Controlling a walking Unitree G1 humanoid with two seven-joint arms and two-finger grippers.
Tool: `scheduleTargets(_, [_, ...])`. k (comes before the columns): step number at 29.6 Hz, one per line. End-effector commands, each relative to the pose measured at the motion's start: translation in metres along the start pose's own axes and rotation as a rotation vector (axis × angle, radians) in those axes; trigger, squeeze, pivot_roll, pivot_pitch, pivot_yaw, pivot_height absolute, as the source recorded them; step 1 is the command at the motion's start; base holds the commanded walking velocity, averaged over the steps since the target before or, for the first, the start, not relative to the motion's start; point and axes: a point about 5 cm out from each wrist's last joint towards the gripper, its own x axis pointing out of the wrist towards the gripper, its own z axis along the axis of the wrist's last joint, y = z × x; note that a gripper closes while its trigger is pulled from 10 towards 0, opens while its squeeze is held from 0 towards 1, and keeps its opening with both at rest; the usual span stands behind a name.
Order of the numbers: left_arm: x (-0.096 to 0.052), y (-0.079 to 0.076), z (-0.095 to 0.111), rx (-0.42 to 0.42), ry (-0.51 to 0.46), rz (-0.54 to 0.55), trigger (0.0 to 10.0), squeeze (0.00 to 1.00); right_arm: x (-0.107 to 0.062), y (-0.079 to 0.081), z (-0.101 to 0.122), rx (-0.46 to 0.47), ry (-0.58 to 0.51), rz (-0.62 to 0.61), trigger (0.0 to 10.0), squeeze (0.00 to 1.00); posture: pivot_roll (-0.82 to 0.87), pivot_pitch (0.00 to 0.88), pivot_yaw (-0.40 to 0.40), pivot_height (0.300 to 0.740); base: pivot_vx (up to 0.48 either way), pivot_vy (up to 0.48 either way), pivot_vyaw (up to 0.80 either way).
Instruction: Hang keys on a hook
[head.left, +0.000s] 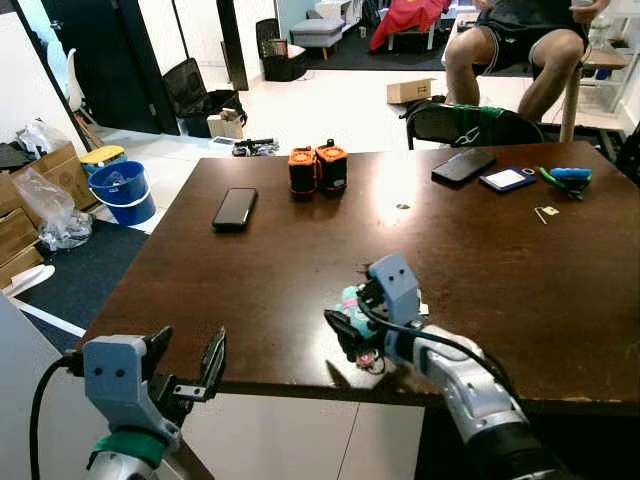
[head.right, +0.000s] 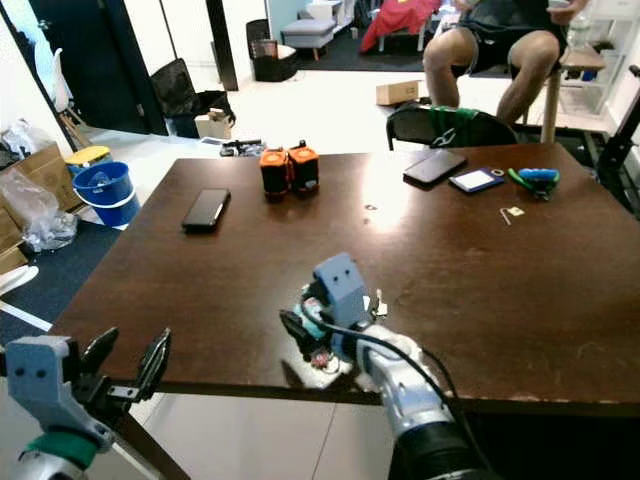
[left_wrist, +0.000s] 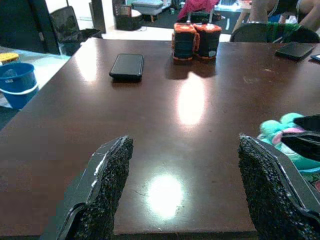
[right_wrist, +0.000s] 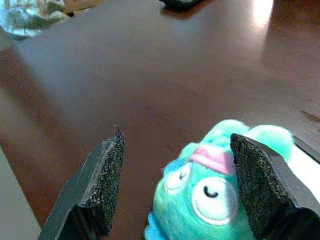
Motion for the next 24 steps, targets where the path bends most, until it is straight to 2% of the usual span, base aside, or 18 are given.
scheduleTargets(1, [-0.001,0.003,-0.005,0.003,0.022,0.011,10.0,0.00,0.004,0.008,0.000,0.003,-0.001,0.020,10.0,0.00,-0.17,0.067,0.173,0.740,0.000,0.000,0.00])
scheduleTargets(2, [0.000,0.001,-0.005,0.000,0.021,0.007,10.0,0.00,0.010,0.017,0.007,0.013,-0.036,0.035,10.0,0.00,-0.17,0.070,0.168,0.740,0.000,0.000,0.00])
scheduleTargets(4, [0.001,0.001,-0.005,-0.002,0.017,0.009,10.0,0.00,0.014,0.023,0.013,0.028,-0.072,0.044,10.0,0.00,-0.17,0.066,0.164,0.740,0.000,0.000,0.00])
scheduleTargets(5, [0.001,0.002,-0.004,-0.002,0.013,0.013,10.0,0.00,0.015,0.023,0.022,0.046,-0.125,0.037,10.0,0.00,-0.17,0.067,0.160,0.740,0.000,0.000,0.00])
scheduleTargets(9, [0.000,0.003,-0.004,-0.002,0.009,0.019,10.0,0.00,0.013,0.016,0.035,0.068,-0.197,0.006,10.0,0.00,-0.17,0.065,0.156,0.740,0.000,0.000,0.00])
scheduleTargets(11, [-0.002,0.003,-0.003,-0.001,0.009,0.021,10.0,0.00,0.006,-0.007,0.046,0.105,-0.258,-0.074,10.0,0.00,-0.17,0.064,0.155,0.740,0.000,0.000,0.00])
scheduleTargets(12, [-0.002,0.003,-0.003,-0.001,0.009,0.021,10.0,0.00,0.006,-0.007,0.046,0.105,-0.258,-0.074,10.0,0.00,-0.17,0.064,0.155,0.740,0.000,0.000,0.00])
scheduleTargets(13, [-0.003,0.003,-0.003,-0.001,0.009,0.022,10.0,0.00,0.001,-0.019,0.048,0.112,-0.261,-0.109,10.0,0.00,-0.17,0.064,0.155,0.740,0.000,0.000,0.00])
scheduleTargets(14, [-0.003,0.003,-0.003,-0.002,0.009,0.023,10.0,0.00,-0.004,-0.028,0.048,0.111,-0.251,-0.137,10.0,0.00,-0.17,0.066,0.156,0.740,0.000,0.000,0.00])
scheduleTargets(15, [-0.003,0.003,-0.003,-0.002,0.009,0.023,10.0,0.00,-0.004,-0.028,0.048,0.111,-0.251,-0.137,10.0,0.00,-0.17,0.066,0.156,0.740,0.000,0.000,0.00])
scheduleTargets(17, [-0.004,0.004,-0.001,-0.003,0.006,0.023,10.0,0.00,-0.016,-0.051,0.040,0.091,-0.171,-0.196,10.0,0.00,-0.16,0.069,0.156,0.740,0.000,0.000,0.00])
scheduleTargets(18, [-0.004,0.004,-0.001,-0.003,0.006,0.023,10.0,0.00,-0.016,-0.051,0.040,0.091,-0.171,-0.196,10.0,0.00,-0.16,0.069,0.156,0.740,0.000,0.000,0.00])
scheduleTargets(21, [-0.006,0.006,0.000,-0.005,0.003,0.023,10.0,0.00,-0.033,-0.072,0.033,0.080,-0.103,-0.240,10.0,0.00,-0.17,0.073,0.158,0.740,0.000,0.000,0.00])
scheduleTargets(23, [-0.006,0.006,0.000,-0.005,0.003,0.023,10.0,0.00,-0.033,-0.072,0.033,0.080,-0.103,-0.240,10.0,0.00,-0.17,0.073,0.158,0.740,0.000,0.000,0.00])
scheduleTargets(24, [-0.006,0.007,0.000,-0.007,0.003,0.023,10.0,0.00,-0.040,-0.078,0.032,0.077,-0.094,-0.253,10.0,0.00,-0.17,0.074,0.158,0.740,0.000,0.000,0.00])
